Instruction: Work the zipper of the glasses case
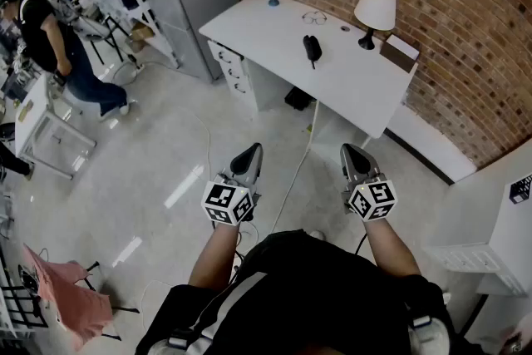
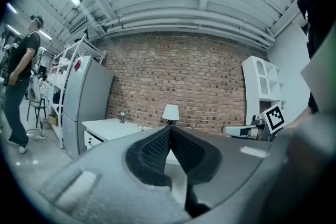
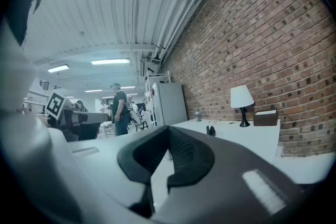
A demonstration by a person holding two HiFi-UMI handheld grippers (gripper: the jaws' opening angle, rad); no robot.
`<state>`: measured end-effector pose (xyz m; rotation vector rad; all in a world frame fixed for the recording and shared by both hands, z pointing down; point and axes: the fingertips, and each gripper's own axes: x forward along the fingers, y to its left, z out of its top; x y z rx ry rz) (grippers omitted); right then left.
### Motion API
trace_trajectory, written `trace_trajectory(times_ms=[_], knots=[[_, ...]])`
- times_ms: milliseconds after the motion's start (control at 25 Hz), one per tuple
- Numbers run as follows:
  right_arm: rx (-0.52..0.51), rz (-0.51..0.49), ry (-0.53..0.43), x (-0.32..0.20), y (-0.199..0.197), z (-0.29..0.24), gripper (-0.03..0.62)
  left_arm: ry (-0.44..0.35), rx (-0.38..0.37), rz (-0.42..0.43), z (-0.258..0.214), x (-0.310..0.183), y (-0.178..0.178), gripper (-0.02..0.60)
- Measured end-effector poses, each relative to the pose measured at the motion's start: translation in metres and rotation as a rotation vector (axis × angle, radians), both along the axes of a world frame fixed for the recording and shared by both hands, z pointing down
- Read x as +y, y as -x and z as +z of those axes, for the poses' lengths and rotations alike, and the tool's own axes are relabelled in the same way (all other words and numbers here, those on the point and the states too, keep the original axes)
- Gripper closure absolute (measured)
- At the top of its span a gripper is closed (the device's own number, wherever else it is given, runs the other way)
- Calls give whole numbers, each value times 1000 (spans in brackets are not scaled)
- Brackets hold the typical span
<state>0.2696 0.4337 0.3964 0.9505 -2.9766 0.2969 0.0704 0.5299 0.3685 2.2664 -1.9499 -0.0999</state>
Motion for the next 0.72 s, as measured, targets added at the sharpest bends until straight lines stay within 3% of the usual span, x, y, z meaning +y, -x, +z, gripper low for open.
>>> trace_trajectory(times_ms=[320, 720], knots=[[-13, -13, -16, -8, 4, -4, 591, 12, -40, -10, -1, -8, -1, 583], [-62, -21, 18, -15, -8, -2, 589, 37, -24, -4, 5, -13, -12, 581]])
